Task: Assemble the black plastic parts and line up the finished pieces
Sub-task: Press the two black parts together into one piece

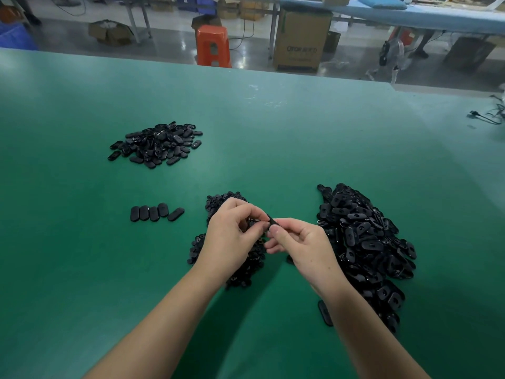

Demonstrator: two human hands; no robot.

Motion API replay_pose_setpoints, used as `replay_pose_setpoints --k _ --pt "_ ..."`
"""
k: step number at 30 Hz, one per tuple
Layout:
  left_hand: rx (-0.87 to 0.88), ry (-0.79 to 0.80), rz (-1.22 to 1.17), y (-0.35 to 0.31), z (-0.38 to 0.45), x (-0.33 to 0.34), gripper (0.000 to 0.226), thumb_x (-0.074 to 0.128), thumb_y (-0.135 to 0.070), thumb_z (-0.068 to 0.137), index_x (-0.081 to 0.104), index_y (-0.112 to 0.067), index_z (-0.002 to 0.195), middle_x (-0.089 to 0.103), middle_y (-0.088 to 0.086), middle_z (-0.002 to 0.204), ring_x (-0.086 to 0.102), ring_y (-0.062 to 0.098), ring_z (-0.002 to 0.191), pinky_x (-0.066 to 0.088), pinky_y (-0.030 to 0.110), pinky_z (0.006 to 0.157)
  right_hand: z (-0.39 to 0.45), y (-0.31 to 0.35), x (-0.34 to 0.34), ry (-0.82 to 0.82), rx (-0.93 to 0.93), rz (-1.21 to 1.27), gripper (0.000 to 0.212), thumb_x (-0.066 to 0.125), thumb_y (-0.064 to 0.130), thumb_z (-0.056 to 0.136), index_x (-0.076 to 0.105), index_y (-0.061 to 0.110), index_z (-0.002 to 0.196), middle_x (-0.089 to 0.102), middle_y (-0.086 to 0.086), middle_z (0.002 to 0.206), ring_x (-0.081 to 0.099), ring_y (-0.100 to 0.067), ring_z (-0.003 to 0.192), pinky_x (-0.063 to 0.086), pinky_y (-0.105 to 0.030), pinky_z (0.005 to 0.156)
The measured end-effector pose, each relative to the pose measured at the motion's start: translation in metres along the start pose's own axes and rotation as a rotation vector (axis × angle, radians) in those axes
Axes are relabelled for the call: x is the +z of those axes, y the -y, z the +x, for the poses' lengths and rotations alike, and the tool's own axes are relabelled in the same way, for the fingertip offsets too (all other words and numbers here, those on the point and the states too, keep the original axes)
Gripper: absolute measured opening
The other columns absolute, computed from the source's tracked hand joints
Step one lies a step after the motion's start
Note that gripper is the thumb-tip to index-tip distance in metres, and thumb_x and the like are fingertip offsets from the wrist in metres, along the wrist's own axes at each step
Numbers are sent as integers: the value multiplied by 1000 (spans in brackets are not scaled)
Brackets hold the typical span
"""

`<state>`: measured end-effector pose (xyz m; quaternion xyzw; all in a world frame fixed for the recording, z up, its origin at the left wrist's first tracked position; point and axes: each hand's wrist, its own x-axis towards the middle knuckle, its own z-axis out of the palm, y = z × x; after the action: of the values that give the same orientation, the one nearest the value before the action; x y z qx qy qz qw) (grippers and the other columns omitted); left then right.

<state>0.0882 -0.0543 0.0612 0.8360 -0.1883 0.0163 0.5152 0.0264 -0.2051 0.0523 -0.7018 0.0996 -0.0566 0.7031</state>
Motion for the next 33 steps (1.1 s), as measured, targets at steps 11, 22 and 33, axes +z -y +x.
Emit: replay_pose_setpoints --k 11,22,33 --pt "-265 244 -440 1 -3 -8 11 75 -6 88 78 -16 90 67 1 66 52 14 44 45 21 46 -3 13 -2 83 91 -75 15 54 1 102 66 2 93 62 -3 62 60 -16 48 52 -26 48" --pt "-352 236 -478 4 -3 -3 8 73 0 88 77 -7 88 61 8 67 52 12 48 52 23 49 -4 14 1 82 120 -134 15 53 2 103 66 1 96 62 -4 62 60 -17 48 54 -27 49" --pt "-384 263 -392 7 -2 -1 6 77 -6 87 72 -2 86 62 -1 58 56 15 43 52 24 48 -7 11 1 69 135 -129 13 58 3 101 69 5 93 62 -7 64 63 -18 50 56 -27 50"
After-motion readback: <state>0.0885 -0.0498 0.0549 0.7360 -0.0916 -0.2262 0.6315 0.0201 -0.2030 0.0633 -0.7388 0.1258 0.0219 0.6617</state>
